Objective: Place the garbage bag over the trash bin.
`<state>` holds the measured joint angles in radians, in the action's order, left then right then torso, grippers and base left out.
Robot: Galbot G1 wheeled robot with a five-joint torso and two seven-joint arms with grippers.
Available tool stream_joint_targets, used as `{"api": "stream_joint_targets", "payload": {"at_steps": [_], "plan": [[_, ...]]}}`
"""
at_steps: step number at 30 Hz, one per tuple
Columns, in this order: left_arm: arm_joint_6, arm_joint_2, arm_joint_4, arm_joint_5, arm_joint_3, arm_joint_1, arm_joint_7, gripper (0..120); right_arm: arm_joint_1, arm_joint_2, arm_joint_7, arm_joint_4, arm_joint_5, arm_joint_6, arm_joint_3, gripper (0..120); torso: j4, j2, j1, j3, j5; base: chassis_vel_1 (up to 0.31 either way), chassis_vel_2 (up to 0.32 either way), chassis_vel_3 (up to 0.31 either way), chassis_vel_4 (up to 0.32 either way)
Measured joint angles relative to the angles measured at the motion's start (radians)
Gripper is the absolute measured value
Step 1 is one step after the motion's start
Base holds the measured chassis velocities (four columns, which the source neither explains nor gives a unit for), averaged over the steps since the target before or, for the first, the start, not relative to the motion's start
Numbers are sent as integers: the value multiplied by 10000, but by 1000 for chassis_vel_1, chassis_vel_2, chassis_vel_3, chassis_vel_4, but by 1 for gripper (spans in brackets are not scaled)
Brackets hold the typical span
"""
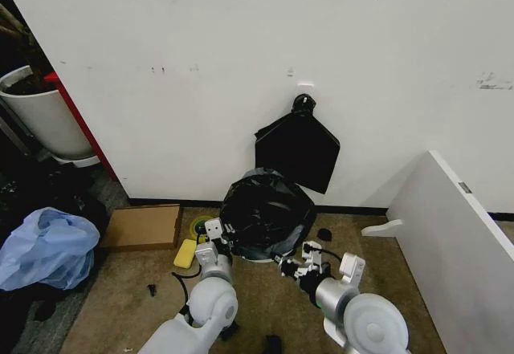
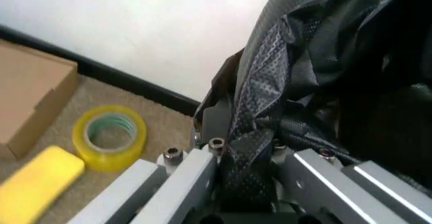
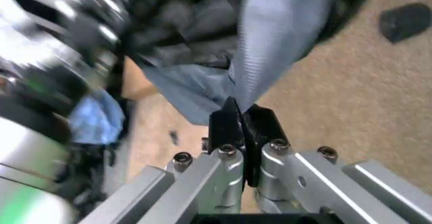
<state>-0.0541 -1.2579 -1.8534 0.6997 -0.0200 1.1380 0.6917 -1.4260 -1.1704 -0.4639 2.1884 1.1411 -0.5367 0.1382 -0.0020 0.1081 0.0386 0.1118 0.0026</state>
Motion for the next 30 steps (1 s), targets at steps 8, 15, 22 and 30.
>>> {"api": "stream_joint_targets", "payload": {"at_steps": [8, 15, 22, 30], "plan": [[-288, 192, -463, 1294, 238, -231, 426, 0, -171, -27, 224, -528, -910, -17, -249, 0, 0, 0, 0, 0, 0, 0, 0, 0, 0], [-821, 407, -1189, 2782, 422, -233, 749, 0, 255, 38, 212, -1023, -1064, 7, -189, 0, 1, 0, 0, 0, 0, 0, 0, 0, 0], [-1199, 698, -1477, 3485, 745, -107, 884, 0, 358, 205, 485, -1501, -1479, 308, 105, 0, 0, 0, 0, 0, 0, 0, 0, 0, 0], [-1434, 1049, -1605, 3631, 971, 244, 921, 0, 405, 477, 555, -1733, -1780, 618, 404, 0, 0, 0, 0, 0, 0, 0, 0, 0, 0]]}}
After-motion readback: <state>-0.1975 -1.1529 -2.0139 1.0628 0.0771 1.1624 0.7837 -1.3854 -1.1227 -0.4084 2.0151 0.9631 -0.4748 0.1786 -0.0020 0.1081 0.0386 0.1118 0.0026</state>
